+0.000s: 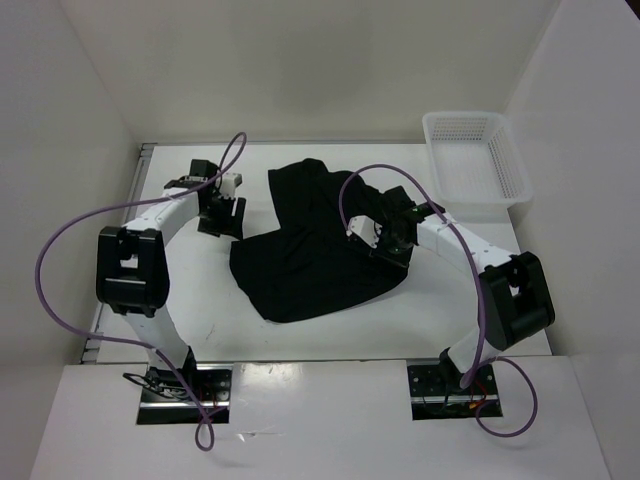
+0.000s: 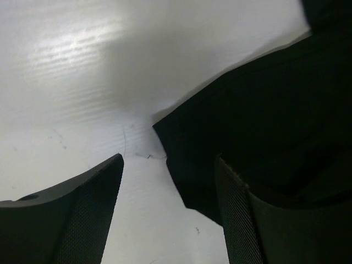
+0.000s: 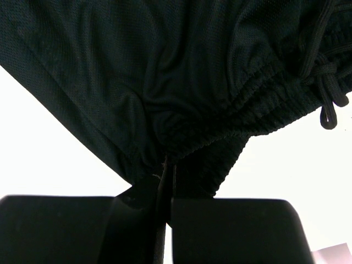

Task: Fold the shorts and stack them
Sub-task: Flatten the shorts out, then fold the shorts

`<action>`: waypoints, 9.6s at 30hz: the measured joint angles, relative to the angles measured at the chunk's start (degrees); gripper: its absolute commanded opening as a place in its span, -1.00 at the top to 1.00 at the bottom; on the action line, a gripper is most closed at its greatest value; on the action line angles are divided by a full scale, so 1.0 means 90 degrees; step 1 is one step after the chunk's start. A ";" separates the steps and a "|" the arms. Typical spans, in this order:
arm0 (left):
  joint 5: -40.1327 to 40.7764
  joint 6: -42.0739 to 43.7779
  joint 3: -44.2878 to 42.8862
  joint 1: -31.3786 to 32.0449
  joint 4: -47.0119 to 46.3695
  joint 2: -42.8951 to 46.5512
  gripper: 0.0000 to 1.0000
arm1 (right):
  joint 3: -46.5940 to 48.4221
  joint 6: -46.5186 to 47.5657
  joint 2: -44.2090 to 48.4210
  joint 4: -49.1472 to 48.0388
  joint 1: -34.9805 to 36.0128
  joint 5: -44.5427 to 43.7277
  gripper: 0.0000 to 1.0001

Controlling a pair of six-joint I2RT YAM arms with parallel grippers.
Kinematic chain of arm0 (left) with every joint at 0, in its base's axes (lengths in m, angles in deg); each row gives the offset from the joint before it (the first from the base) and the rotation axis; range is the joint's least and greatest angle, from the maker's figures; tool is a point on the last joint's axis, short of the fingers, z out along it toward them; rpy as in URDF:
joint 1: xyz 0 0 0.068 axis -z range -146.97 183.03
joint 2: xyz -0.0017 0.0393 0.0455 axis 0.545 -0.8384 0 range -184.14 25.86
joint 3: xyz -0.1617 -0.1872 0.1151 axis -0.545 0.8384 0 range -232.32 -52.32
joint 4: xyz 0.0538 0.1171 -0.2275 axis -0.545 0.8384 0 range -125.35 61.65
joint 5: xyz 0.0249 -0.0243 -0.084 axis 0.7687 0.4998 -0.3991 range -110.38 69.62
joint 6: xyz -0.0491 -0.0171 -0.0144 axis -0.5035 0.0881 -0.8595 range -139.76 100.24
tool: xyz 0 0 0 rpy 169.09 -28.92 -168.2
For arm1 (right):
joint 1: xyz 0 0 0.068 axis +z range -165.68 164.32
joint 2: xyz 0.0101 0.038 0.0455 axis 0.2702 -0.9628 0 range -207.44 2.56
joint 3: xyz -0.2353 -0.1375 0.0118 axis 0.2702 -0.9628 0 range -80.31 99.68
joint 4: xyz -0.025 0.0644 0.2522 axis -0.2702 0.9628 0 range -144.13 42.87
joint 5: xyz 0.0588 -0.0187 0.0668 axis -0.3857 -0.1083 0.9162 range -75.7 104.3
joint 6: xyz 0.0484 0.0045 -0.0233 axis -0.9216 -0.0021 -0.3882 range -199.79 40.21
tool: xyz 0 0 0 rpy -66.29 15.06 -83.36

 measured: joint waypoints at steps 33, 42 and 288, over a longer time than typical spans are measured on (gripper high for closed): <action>0.0223 -0.0002 -0.3657 0.1219 0.0369 -0.0036 0.90 | 0.0007 -0.0002 -0.0002 -0.0296 0.0000 -0.0007 1.00; 0.0342 0.0029 -0.3910 0.2059 0.0515 -0.2300 0.18 | 0.0015 -0.0002 -0.0002 -0.0362 -0.0002 -0.0102 1.00; 0.0656 -0.0024 -1.1638 -0.0381 0.2623 -0.4979 1.00 | 0.1855 -0.1804 -0.1885 -0.3730 -0.0253 -0.1719 0.99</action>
